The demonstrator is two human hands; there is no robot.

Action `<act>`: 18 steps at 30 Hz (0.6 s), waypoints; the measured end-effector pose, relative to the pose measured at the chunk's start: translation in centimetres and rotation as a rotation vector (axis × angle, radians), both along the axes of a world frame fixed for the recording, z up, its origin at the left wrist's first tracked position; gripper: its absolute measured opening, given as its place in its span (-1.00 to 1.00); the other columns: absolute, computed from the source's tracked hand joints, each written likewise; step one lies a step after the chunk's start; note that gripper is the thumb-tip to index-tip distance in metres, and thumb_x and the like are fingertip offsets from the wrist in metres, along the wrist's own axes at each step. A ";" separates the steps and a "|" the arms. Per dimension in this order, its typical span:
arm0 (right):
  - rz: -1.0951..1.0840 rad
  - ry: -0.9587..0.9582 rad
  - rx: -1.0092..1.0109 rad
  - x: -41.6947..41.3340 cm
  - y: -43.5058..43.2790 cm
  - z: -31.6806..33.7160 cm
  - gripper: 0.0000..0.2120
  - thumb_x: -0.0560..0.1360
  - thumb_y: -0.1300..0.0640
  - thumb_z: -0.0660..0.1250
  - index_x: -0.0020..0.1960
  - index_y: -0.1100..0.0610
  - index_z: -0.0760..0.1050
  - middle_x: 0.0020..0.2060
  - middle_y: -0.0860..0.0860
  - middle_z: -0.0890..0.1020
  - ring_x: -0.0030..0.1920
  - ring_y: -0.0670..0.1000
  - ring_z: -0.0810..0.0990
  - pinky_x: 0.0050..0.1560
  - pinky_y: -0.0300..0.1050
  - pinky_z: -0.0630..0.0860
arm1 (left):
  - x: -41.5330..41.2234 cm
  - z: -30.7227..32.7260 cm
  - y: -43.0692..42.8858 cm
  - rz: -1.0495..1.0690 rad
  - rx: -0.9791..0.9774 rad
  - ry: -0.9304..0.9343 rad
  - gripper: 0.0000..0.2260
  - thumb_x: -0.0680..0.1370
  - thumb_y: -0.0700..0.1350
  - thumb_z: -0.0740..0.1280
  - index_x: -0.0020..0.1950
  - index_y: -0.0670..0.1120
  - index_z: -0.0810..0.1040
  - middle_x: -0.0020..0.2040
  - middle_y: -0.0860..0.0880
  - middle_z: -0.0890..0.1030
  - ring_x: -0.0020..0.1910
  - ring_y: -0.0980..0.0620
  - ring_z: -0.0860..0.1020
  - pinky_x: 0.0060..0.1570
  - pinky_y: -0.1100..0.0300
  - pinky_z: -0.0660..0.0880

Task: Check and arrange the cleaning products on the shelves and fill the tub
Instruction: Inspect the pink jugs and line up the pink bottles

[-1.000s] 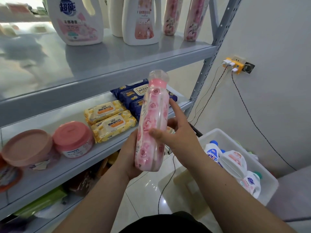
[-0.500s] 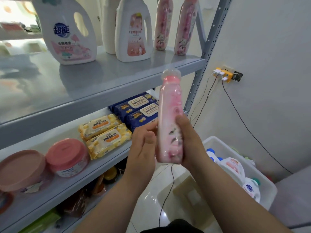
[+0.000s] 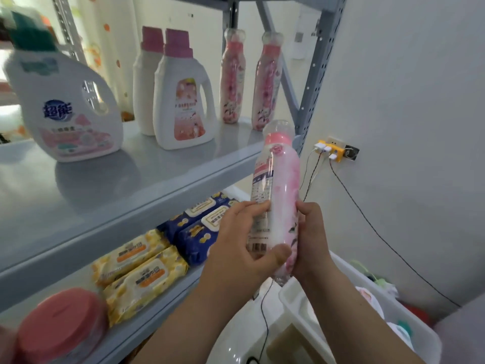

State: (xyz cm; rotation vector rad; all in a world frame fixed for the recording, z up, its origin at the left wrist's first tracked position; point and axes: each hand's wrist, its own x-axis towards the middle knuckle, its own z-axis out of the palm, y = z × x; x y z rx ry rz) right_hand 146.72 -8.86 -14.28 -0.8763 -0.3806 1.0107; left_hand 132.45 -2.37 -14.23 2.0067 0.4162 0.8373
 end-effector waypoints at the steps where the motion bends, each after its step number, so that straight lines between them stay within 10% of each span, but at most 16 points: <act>1: -0.005 -0.017 0.017 0.9 0.7 0.6 -0.38 0.49 -0.13 0.23 0.36 0.32 0.47 -0.11 0.24 0.66 -0.15 0.21 0.70 -0.21 0.06 0.66 | 1.1 0.7 0.6 -0.005 0.009 -0.016 -0.45 0.46 0.12 0.47 0.39 0.33 0.34 0.35 0.30 0.31 0.36 0.31 0.33 0.16 0.44 0.42; 4: -0.076 -0.113 0.085 3.8 3.3 2.3 -0.07 0.25 -0.15 0.61 0.46 0.24 0.38 0.01 0.29 0.63 -0.05 0.24 0.70 -0.14 0.12 0.66 | 4.6 2.9 2.6 -0.010 -0.015 -0.054 -0.47 0.46 -0.02 0.44 0.37 0.28 0.38 0.27 0.26 0.42 0.26 0.20 0.49 0.12 0.17 0.58; 7: -0.252 -0.264 0.111 7.5 6.0 4.3 -0.22 0.37 0.03 0.55 0.53 0.01 0.34 0.19 0.26 0.61 0.06 0.25 0.69 -0.04 0.21 0.65 | 8.5 5.0 4.9 -0.036 -0.097 -0.049 -0.51 0.50 -0.12 0.38 0.35 0.29 0.39 0.19 0.18 0.54 0.01 0.09 0.65 -0.07 0.04 0.66; 15: -0.418 -0.759 0.037 16.7 12.1 9.0 -0.05 0.34 0.04 0.60 0.56 -0.34 0.16 0.18 -0.06 0.66 0.15 -0.02 0.70 0.21 0.19 0.63 | 18.1 8.4 11.1 0.015 -0.066 -0.014 -0.64 0.68 -0.13 0.20 0.41 0.18 0.24 0.19 0.15 0.61 0.05 0.19 0.64 0.03 0.08 0.65; 18: -0.488 -0.852 0.014 19.3 14.0 9.8 0.05 0.29 -0.08 0.67 0.54 -0.43 0.08 0.07 -0.06 0.65 0.02 -0.09 0.72 0.13 0.12 0.67 | 21.2 9.4 13.9 0.005 -0.076 0.047 -0.65 0.70 -0.13 0.17 0.43 0.17 0.23 0.24 0.22 0.54 0.07 0.43 0.55 -0.01 0.38 0.54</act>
